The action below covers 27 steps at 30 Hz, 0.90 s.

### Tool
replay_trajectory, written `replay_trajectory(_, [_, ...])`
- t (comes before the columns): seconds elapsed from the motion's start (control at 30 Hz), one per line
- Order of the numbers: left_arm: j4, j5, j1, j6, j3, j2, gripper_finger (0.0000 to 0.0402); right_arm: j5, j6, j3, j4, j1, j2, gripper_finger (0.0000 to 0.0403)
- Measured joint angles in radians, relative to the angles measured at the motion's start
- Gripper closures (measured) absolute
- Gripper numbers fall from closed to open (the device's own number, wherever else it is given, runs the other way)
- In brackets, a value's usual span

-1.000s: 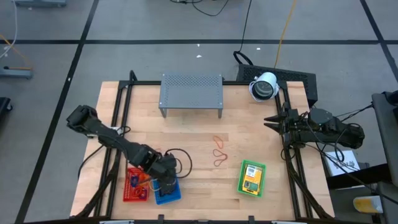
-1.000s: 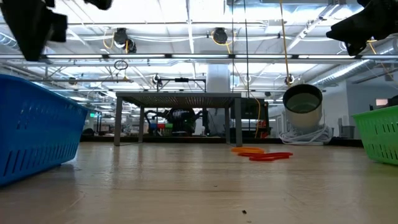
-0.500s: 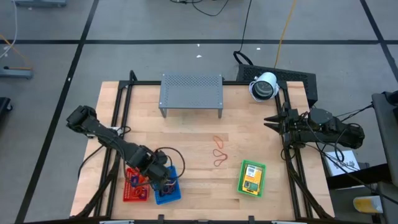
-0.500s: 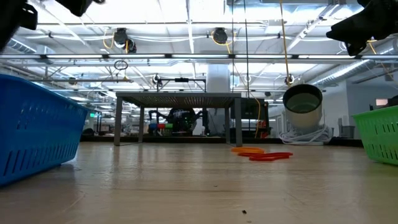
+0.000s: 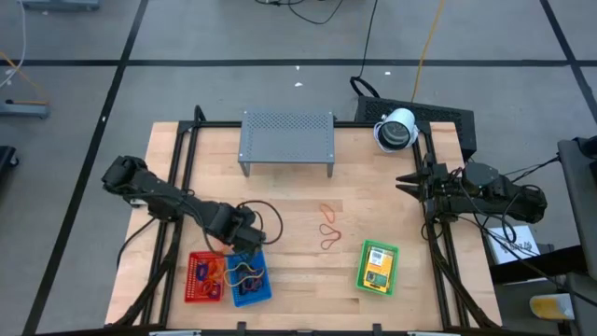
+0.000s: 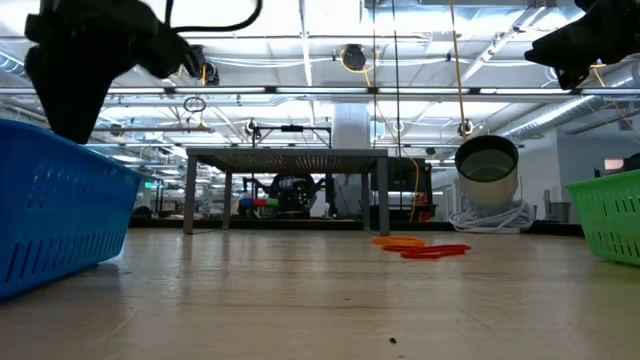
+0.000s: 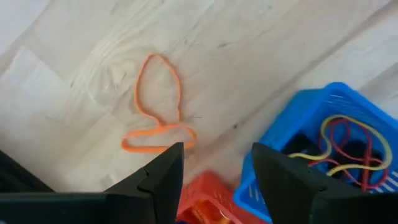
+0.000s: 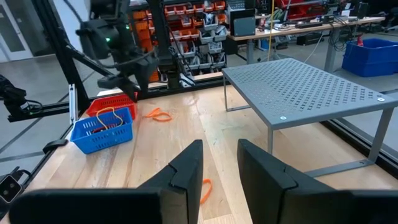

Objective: Pick & Place Office Desk Supplies
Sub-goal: Put the orange rubber band into the blue bin

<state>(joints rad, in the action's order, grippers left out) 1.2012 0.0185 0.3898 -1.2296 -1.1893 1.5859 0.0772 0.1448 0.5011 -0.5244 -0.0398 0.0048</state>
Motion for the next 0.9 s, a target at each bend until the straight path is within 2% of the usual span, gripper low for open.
replay_trajectory(0.13, [-0.105, 0.008, -0.031, -0.01, 0.092, -0.065, 0.0204, 0.0, 0.0, 0.0, -0.001, 0.0, 0.0, 0.0314])
replay_trajectory(0.4, [-0.17, 0.002, -0.065, -0.017, 0.217, -0.135, 0.0204, 0.0, 0.0, 0.0, 0.0, 0.0, 0.0, 0.0314])
replay_trajectory(0.67, [-0.335, 0.034, -0.098, 0.009, 0.327, -0.128, 0.0203, 0.0, 0.0, 0.0, 0.0, 0.0, 0.0, 0.0314])
replay_trajectory(0.9, [-0.348, -0.018, -0.117, 0.051, 0.356, -0.128, 0.0185, 0.0, 0.0, 0.0, 0.0, 0.0, 0.0, 0.0314])
